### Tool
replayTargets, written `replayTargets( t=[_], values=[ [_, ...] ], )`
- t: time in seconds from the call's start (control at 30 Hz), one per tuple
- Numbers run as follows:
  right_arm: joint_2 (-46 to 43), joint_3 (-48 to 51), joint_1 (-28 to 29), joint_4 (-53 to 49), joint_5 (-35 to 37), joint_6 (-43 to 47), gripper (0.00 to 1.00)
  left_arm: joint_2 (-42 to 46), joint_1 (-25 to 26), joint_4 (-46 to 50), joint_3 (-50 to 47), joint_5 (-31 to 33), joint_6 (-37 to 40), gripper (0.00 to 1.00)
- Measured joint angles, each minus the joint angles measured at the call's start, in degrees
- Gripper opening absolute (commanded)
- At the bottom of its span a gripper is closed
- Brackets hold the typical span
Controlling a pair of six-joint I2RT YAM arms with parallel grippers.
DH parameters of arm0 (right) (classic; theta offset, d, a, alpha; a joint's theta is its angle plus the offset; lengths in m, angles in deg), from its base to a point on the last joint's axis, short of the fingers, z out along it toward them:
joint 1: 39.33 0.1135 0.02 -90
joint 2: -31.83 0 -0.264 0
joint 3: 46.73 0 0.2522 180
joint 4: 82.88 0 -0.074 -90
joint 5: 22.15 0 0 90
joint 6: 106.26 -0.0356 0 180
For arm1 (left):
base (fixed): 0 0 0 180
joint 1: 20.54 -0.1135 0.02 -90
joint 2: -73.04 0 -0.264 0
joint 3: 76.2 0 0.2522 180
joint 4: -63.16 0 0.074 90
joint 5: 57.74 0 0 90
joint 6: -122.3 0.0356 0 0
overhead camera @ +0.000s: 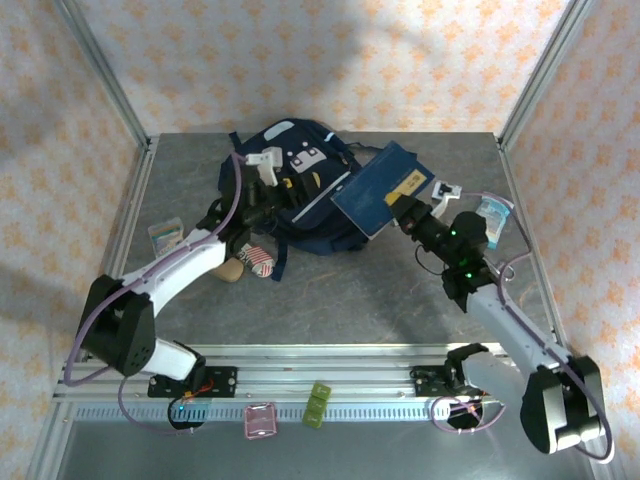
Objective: Pack the student bag
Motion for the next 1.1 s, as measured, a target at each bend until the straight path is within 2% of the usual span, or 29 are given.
replayTargets(
  t=[0.17, 0.33, 0.47, 0.67, 0.7, 0.73, 0.8, 0.83, 0.9, 0.93, 0.97, 1.1],
  values=[
    [-4.17, 1.81, -4.7, -8.37, 2.47, 2.91, 0.0, -12.52, 3.34, 13.99, 13.25, 9.22, 10.34, 0.69],
    [-5.11, 2.75, -6.21, -13.92, 3.45, 4.44, 0.0, -25.03, 5.86, 25.14, 25.14, 15.5, 17.62, 0.71],
    [-5.16, 2.75, -6.21, -15.87, 3.67, 5.18, 0.0, -31.93, 7.52, 31.45, 30.99, 20.5, 22.34, 0.71],
    [-5.16, 2.84, -6.21, -15.96, 3.61, 5.2, 0.0, -36.98, 10.69, 35.69, 34.16, 30.97, 27.39, 0.71],
    [-5.16, 2.84, -6.21, -15.93, 3.58, 5.2, 0.0, -37.46, 11.15, 35.91, 34.38, 32.44, 27.87, 0.69],
    [-5.16, 2.84, -6.21, -15.89, 3.56, 5.2, 0.0, -37.81, 11.63, 35.89, 34.42, 34.01, 28.26, 0.62],
    [-5.07, 2.84, -6.21, -15.8, 3.39, 5.2, 0.0, -38.45, 12.13, 35.78, 34.42, 36.48, 29.2, 0.4],
    [-4.96, 2.84, -6.21, -15.78, 3.37, 5.18, 0.0, -38.66, 12.33, 35.6, 34.42, 37.11, 29.81, 0.33],
    [-4.59, 2.89, -6.21, -15.78, 3.32, 5.16, 0.0, -39.08, 12.74, 35.5, 34.42, 38.42, 30.77, 0.11],
    [-4.39, 2.99, -6.21, -15.74, 3.32, 5.16, 0.0, -39.23, 12.79, 35.43, 34.4, 38.8, 31.28, 0.05],
    [-4.28, 3.26, -6.21, -15.65, 3.34, 4.98, 0.0, -39.28, 12.76, 35.43, 34.29, 39.08, 32.02, 0.0],
    [-3.93, 4.28, -6.21, -15.58, 3.28, 4.81, 0.0, -39.26, 12.7, 35.41, 34.27, 39.19, 33.22, 0.0]
  ],
)
